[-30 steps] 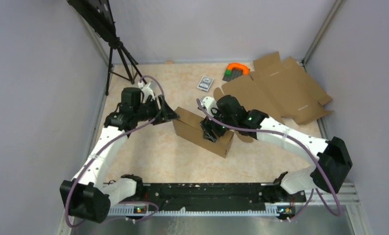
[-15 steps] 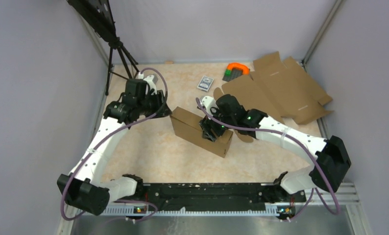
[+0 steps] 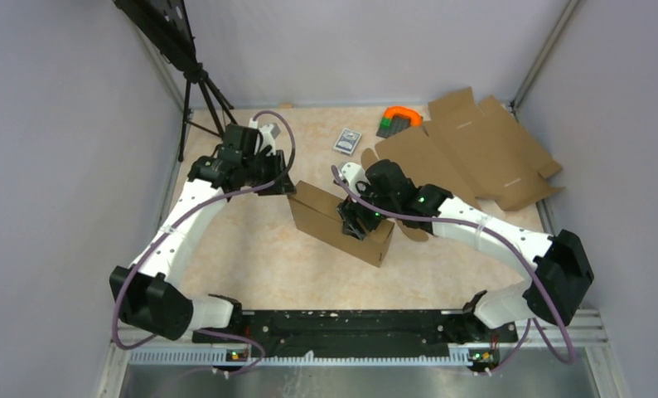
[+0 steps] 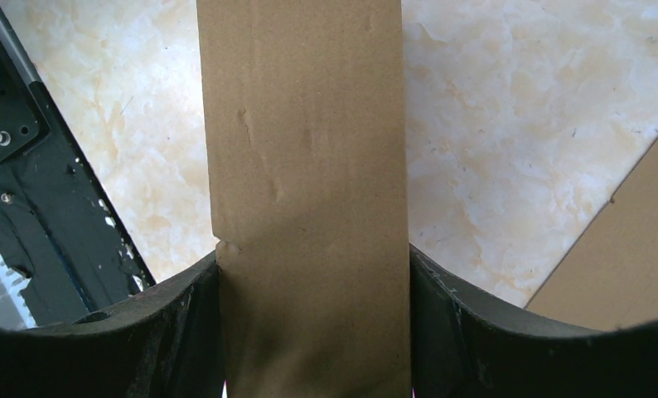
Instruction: Fold the paper box
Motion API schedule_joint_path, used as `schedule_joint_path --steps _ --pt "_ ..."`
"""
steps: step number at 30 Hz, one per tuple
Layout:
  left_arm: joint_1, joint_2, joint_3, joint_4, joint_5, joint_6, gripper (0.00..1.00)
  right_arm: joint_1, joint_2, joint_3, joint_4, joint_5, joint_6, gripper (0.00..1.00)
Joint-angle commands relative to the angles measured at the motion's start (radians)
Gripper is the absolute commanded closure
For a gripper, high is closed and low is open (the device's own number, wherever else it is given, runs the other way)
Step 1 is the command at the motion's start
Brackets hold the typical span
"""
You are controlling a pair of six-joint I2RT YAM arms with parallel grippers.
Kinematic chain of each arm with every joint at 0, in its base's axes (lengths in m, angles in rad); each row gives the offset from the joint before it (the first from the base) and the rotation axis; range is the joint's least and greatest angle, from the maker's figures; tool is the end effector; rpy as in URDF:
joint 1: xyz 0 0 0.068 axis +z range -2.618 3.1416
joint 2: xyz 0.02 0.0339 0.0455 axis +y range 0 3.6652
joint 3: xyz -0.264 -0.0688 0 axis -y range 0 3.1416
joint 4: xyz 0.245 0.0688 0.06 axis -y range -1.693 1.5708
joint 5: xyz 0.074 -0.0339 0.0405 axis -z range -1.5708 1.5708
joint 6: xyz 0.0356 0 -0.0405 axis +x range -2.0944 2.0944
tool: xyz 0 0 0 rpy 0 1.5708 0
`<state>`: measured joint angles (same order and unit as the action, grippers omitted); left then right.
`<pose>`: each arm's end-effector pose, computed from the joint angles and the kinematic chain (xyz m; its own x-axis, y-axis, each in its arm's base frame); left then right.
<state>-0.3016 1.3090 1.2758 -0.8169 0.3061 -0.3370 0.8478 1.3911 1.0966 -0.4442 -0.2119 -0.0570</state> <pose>0.2544 -0.0904 0.3392 -0.8335 -0.0709 -0.5479 0.2093 0.8773 -0.4319 0.1963 0.2337 0.2863 -0.3972 -0.5343 -0.7462 -0.8600 0.5006 0.0993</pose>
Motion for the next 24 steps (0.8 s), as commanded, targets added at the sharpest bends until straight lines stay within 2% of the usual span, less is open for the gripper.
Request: schedule_joint_path --steps 1,11,24 --pt "0.01 0.014 0.045 0.0 0.028 0.015 0.7 -0.003 0.031 0.02 -0.052 -0.031 -0.004 0.49" --pt "0.027 0.021 0.042 -0.02 0.051 0.016 0.84 -0.002 0.034 0.022 -0.06 -0.032 -0.009 0.51" --pt "0.032 0.034 0.028 -0.052 0.007 0.035 0.85 -0.002 0.04 0.027 -0.067 -0.042 -0.011 0.54"
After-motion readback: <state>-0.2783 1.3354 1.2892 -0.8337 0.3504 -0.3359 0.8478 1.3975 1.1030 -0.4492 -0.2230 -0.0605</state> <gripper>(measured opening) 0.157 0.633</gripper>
